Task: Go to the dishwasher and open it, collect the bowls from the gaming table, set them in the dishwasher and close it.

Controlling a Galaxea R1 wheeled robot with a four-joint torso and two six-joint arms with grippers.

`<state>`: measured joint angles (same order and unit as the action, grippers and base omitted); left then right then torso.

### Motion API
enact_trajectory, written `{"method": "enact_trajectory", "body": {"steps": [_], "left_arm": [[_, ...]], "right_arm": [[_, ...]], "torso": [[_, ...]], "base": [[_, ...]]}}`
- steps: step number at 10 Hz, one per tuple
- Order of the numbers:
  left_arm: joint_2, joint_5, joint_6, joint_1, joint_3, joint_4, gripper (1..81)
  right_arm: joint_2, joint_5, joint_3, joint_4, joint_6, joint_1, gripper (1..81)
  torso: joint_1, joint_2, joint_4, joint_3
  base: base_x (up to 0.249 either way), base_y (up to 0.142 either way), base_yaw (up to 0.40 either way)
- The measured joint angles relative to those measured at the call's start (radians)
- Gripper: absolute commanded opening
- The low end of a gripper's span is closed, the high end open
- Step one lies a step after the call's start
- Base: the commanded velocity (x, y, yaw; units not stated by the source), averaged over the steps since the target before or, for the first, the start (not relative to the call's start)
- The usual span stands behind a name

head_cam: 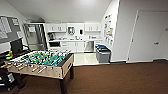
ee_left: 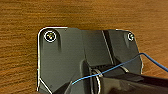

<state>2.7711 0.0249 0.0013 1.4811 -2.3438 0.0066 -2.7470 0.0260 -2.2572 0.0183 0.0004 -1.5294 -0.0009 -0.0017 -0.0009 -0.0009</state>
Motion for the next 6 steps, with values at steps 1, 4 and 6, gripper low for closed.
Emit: {"method": "enact_trajectory", "body": {"steps": [1, 4, 6], "left_arm": [[0.001, -0.002, 0.000, 0.006, 0.000, 0.000, 81.1], [0.010, 0.005, 0.000, -0.015, -0.001, 0.000, 81.1], [0.010, 0.001, 0.000, -0.007, -0.001, 0.000, 81.1]], "right_arm": [[0.000, -0.003, -0.001, 0.000, 0.000, -0.013, 81.1], [0.000, 0.010, -0.003, 0.002, 0.000, 0.010, 81.1], [0.000, 0.007, -0.003, 0.002, 0.000, 0.005, 81.1]], "torso": [[0.000, -0.001, 0.000, 0.000], [0.001, 0.000, 0.000, 0.000], [0.002, 0.000, 0.000, 0.000]], "base": [[0.143, 0.000, 0.000], [0.170, 0.000, 0.000], [0.191, 0.000, 0.000]]}}
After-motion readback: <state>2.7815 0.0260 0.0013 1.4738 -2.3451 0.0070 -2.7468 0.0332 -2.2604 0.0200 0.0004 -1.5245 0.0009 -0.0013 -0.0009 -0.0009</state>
